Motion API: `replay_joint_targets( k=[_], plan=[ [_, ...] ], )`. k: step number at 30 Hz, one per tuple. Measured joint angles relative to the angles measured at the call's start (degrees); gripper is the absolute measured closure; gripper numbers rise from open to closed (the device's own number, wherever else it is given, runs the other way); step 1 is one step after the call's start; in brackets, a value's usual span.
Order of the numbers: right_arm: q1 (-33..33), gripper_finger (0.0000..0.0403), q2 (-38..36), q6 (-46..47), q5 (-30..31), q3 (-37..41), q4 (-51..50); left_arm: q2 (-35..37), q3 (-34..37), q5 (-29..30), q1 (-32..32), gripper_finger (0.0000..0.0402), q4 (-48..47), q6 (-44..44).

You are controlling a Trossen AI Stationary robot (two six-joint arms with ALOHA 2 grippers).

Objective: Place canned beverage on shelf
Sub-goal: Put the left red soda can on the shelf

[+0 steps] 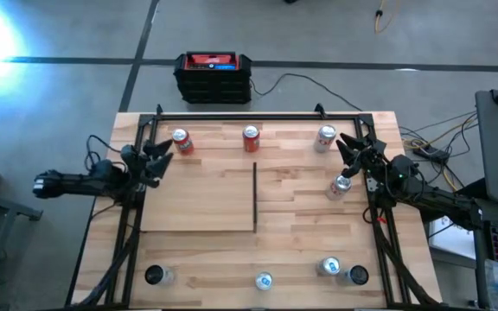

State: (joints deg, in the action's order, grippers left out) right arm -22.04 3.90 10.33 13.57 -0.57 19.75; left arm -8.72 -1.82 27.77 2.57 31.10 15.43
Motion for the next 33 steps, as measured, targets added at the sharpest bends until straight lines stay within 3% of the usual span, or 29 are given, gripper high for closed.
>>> replay_joint_targets(
  k=[13,33],
  plan=[
    [0.0,0.0245,0.0,0.0,0.0,0.0,0.0,-8.5,-5.7,0.1,0.0,0.0097,0.8,-6.7],
    [0.0,0.0245,0.0,0.0,0.0,0.0,0.0,-13.8,-12.0,0.2,0.0,0.0097,-1.5,-5.8]
  ],
)
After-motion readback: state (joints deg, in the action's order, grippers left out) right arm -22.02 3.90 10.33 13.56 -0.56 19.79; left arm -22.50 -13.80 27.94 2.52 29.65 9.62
